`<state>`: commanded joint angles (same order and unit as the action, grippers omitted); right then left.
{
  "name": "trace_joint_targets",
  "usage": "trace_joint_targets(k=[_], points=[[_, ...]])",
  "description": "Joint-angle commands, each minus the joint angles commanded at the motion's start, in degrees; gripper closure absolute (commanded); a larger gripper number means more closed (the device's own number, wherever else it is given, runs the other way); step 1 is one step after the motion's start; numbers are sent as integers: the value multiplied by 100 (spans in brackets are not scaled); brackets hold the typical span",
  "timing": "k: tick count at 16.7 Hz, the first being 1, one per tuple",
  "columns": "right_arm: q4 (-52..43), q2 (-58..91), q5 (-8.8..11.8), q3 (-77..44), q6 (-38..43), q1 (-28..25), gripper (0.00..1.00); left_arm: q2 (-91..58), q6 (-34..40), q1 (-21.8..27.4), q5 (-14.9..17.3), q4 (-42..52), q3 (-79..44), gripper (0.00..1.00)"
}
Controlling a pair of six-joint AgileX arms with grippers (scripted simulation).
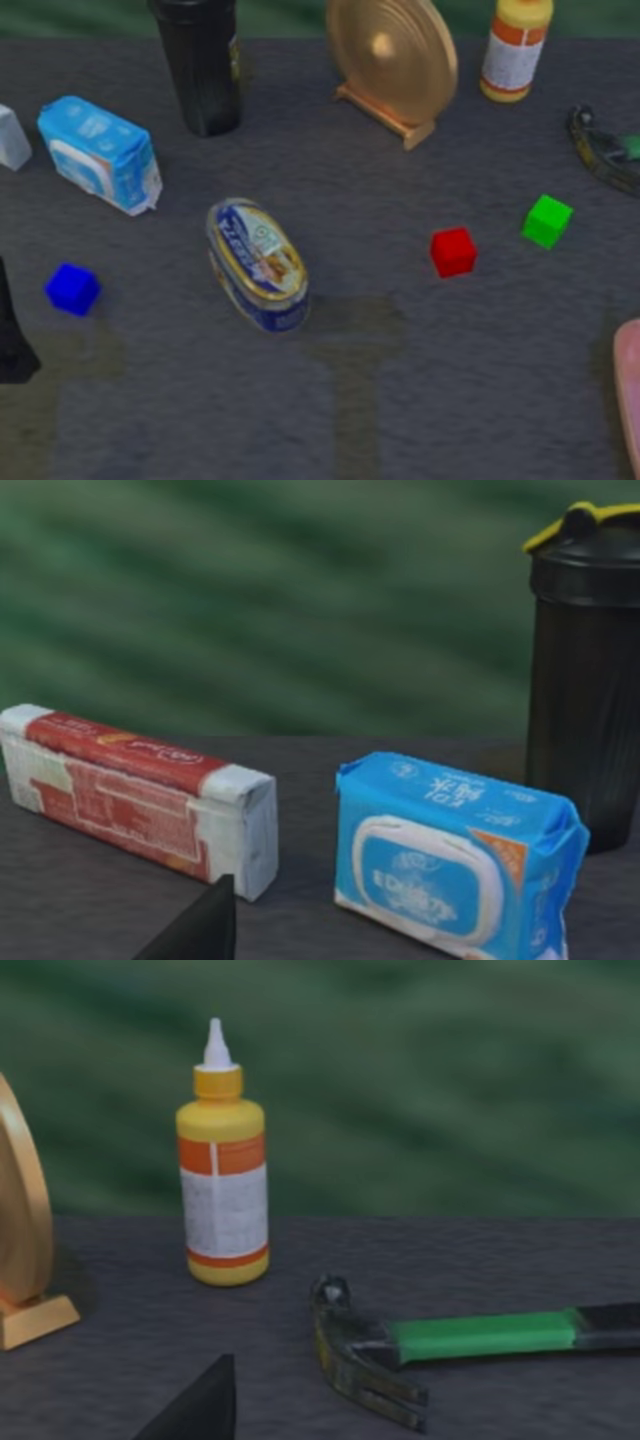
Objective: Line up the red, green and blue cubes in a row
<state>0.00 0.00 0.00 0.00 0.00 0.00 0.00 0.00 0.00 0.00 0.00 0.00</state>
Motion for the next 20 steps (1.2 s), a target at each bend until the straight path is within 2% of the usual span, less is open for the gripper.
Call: trace_joint_targets(k=[5,9,13,20], points=[[-249,348,14,-352,48,-109,0,0,0,0,0,0,0,0],[-1079,1660,19,-1646,203,-426,0,0,0,0,0,0,0,0],[-2311,3880,-1,-3578,413,-860,0,0,0,0,0,0,0,0],[-4796,8626,-34,-7226,798,-1718,0,0,0,0,0,0,0,0]])
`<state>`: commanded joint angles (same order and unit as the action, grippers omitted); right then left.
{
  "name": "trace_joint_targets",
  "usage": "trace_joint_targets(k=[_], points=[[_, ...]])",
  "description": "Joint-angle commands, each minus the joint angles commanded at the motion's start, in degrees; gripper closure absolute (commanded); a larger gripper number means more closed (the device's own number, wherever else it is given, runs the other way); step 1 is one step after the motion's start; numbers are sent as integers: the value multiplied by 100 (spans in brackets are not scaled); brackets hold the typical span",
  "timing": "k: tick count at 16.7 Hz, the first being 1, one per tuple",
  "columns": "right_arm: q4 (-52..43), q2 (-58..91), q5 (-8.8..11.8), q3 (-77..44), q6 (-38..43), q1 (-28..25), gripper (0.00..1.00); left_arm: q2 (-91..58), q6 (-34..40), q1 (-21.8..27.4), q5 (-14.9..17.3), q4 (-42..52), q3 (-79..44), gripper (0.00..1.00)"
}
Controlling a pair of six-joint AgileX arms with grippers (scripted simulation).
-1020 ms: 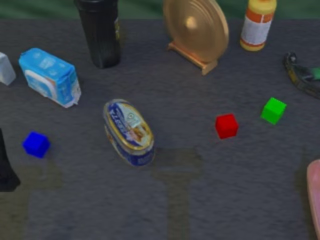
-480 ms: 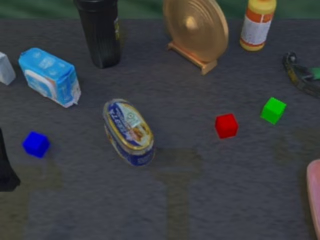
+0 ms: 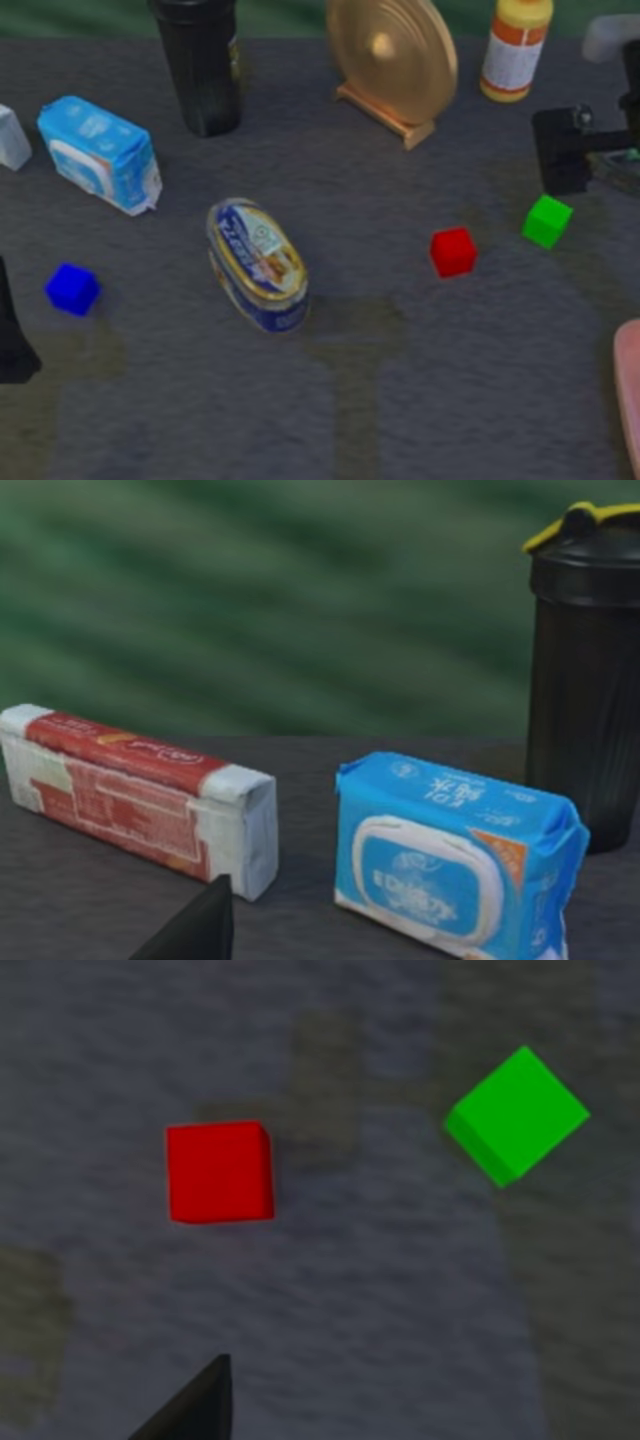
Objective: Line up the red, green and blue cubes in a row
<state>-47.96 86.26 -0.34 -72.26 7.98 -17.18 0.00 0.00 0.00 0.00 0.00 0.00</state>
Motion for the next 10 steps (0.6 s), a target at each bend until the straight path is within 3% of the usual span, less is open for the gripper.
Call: trace_joint_targets(k=[5,10], points=[[-1456,2588,0,-2166,250,-526,0,0,0,0,0,0,0,0],[-2265,4057,10,-3648,412,-853,0,0,0,0,0,0,0,0]])
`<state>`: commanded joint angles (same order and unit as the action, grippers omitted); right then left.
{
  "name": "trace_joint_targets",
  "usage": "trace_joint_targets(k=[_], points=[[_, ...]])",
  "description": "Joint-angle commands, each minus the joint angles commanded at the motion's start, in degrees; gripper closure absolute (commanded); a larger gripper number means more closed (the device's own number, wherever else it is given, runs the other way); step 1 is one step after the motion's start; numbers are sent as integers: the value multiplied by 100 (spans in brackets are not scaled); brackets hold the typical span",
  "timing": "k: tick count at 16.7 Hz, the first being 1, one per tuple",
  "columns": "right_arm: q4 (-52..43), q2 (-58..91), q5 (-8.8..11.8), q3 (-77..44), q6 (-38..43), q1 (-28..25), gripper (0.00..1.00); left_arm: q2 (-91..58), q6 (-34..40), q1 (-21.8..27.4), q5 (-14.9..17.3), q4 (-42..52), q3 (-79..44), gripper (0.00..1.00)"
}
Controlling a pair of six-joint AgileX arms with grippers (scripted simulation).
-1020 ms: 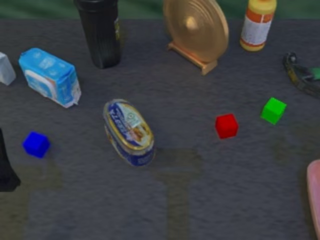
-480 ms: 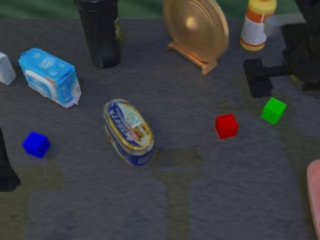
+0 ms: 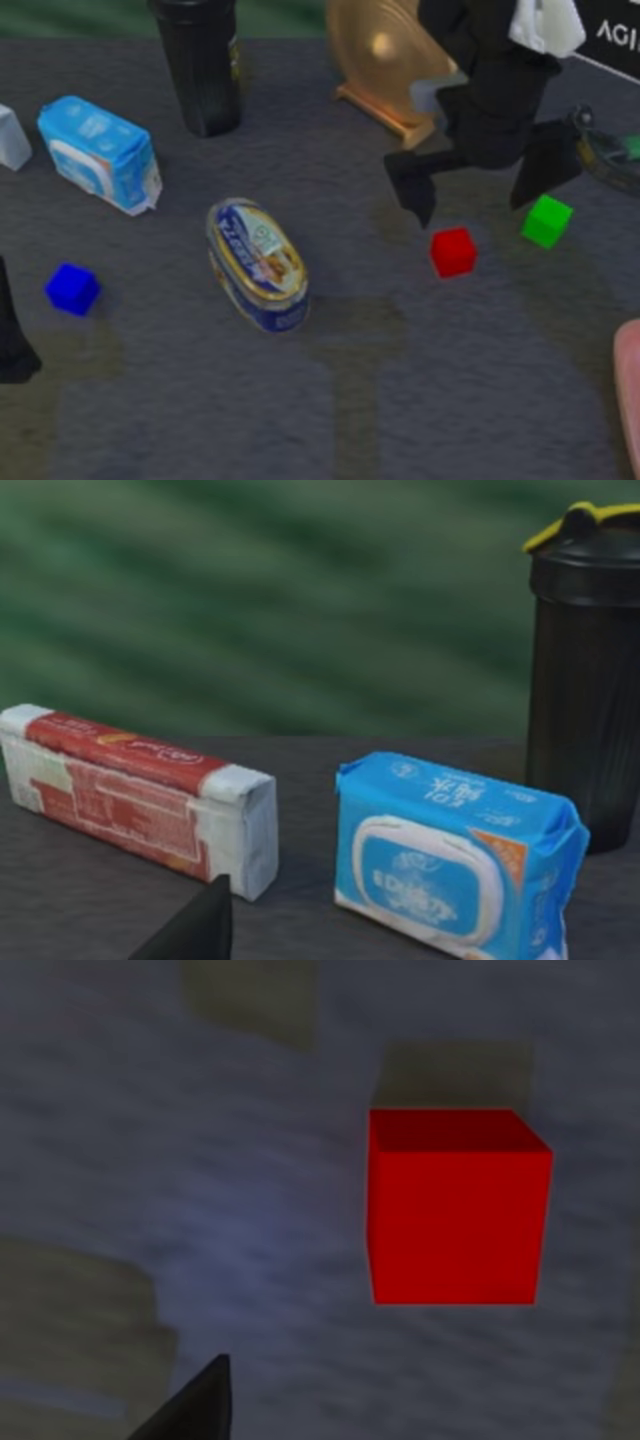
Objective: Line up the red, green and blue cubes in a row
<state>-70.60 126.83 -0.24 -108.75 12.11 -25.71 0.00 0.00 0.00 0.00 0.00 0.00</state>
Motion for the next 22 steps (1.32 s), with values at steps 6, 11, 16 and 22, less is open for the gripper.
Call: trace_joint_targets(k=[6,11,16,22], points=[[-137,286,2,-292,30,-61,0,0,0,0,0,0,0,0],[285,388,1,36,18,-49,0,0,0,0,0,0,0,0],[1405,717,-2,792,40,-65,0,0,0,0,0,0,0,0],[1598,790,-3,939,45,-70,0,0,0,0,0,0,0,0]])
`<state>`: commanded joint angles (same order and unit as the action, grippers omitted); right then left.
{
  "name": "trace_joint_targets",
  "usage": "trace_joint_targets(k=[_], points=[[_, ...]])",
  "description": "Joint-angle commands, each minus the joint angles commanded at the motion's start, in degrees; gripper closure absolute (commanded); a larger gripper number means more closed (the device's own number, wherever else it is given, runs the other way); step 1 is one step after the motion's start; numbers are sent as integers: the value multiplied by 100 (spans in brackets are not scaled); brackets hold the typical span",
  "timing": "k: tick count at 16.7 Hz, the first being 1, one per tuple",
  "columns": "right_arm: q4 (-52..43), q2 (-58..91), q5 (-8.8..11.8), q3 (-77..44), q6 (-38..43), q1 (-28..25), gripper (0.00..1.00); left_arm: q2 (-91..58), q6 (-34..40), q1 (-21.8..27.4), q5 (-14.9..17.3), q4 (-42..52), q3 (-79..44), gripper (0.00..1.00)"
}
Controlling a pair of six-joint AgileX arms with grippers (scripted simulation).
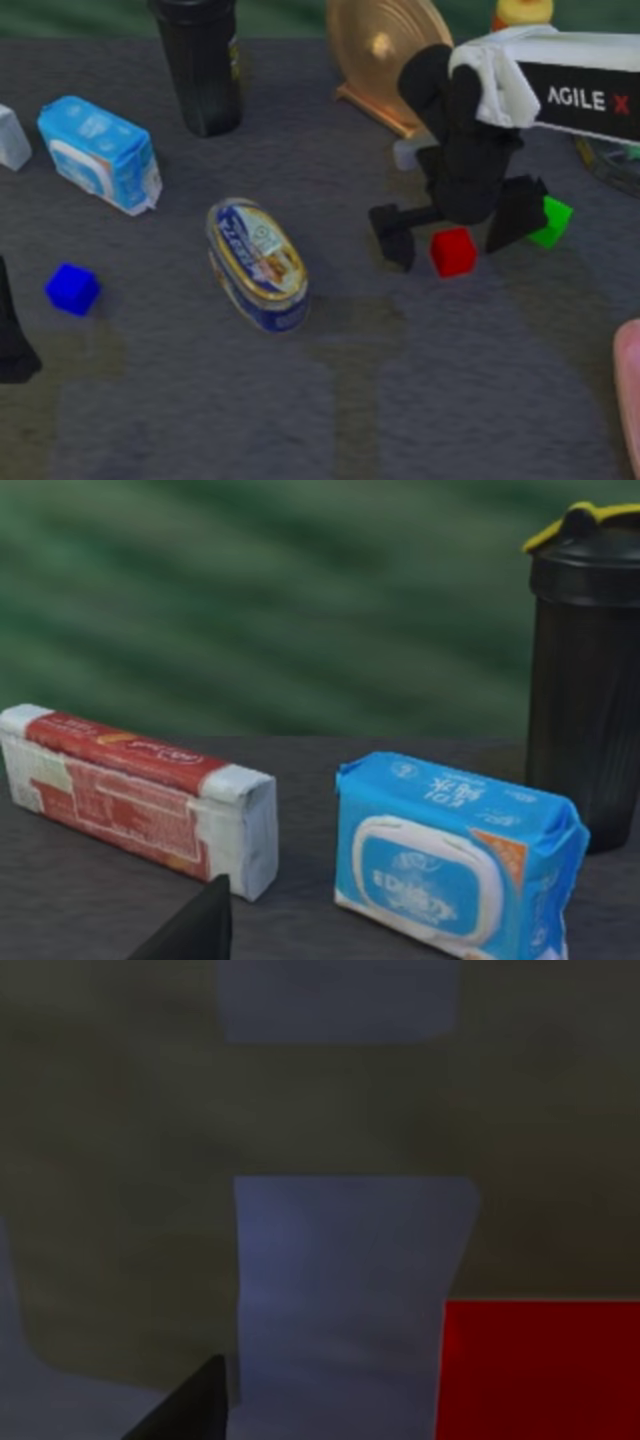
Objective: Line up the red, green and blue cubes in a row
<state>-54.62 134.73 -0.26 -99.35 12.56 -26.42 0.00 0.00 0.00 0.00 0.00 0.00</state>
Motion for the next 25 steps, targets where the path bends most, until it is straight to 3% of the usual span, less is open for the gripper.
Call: trace_joint_targets(k=[13,25], points=[[0,0,0,0,0,0,98,0,0,0,0,0,0,0],[-305,-267,-46,-274,-27,0,100,0,0,0,0,0,0,0]])
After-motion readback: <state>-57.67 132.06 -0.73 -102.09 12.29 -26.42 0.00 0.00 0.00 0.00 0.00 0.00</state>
